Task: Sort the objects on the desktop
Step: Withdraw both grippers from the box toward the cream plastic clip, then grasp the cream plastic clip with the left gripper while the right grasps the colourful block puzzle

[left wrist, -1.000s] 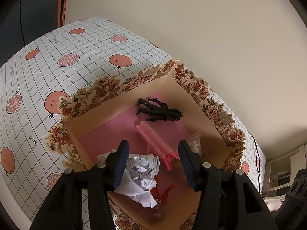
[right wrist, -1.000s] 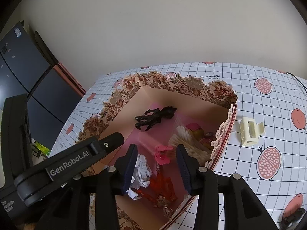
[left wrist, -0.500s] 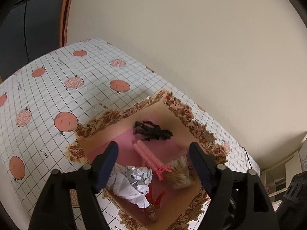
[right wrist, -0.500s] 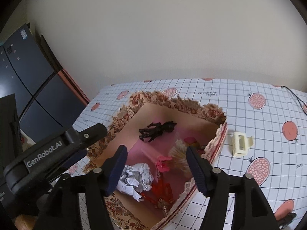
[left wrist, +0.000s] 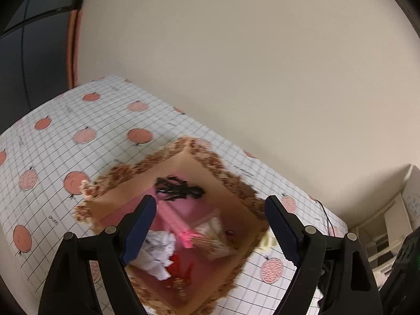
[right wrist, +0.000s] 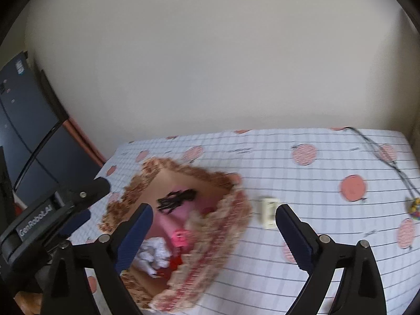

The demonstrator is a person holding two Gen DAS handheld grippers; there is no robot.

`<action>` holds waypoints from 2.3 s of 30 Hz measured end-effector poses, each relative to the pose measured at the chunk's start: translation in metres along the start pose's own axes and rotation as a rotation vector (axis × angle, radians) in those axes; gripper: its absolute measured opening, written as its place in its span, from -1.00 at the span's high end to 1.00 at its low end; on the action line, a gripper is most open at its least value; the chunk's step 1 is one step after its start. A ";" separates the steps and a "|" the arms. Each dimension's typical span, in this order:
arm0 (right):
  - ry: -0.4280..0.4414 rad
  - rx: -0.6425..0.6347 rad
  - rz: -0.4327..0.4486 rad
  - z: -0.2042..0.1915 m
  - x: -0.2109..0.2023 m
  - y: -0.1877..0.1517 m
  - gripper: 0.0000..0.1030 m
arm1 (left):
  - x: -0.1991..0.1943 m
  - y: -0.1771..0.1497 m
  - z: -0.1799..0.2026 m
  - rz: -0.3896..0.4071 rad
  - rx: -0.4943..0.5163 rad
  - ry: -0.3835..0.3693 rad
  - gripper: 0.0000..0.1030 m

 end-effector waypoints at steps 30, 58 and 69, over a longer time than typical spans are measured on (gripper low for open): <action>-0.395 0.253 0.054 0.276 -0.070 0.014 -0.88 | 0.080 -0.099 0.158 -0.181 0.338 -0.159 -0.65; -0.579 0.254 -0.059 0.357 0.002 -0.017 -0.85 | 0.184 -0.153 0.163 -0.267 0.455 -0.018 -0.64; -0.593 0.232 -0.066 0.362 0.019 -0.018 -0.36 | 0.209 -0.166 0.165 -0.297 0.439 -0.024 -0.61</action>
Point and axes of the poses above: each gripper's, at about its wrist camera, not at the fingertips, and x roughly the way its jaws point, z to its right, y to its top, the point moved 3 cm from there along x, roughly the way its jaws point, and after that the axes turned 4 degrees about z, right-handed, at the moved point
